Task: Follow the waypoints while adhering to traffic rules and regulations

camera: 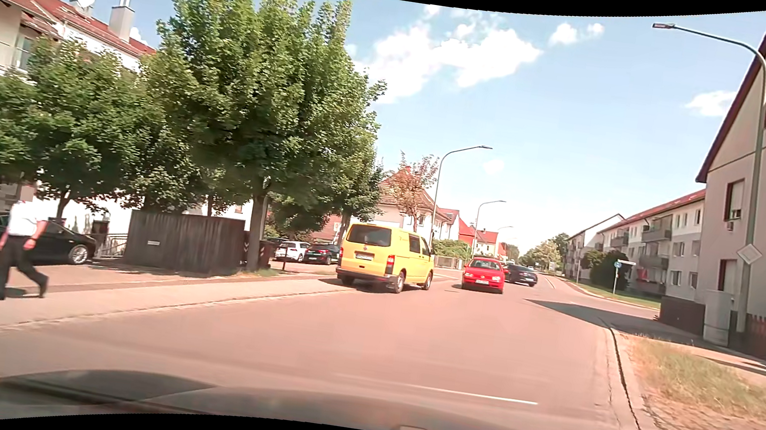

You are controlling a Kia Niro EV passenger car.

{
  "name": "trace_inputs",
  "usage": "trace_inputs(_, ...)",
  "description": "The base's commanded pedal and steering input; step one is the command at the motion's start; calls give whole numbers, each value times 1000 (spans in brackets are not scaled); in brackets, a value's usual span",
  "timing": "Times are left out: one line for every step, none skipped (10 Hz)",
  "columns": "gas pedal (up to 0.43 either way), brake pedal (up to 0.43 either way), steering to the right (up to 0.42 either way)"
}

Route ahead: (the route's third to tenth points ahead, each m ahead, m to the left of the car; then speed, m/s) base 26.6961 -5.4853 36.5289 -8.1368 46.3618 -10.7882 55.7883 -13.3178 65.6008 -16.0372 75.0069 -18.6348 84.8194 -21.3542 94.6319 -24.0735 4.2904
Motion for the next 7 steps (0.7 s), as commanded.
trace_inputs(197, 0, 280)
trace_inputs(240, 0, 279)
trace_inputs(240, 0, 279)
trace_inputs(240, 0, 278)
trace_inputs(240, 0, 275)
trace_inputs(240, 0, 269)
trace_inputs(248, 0, 257)
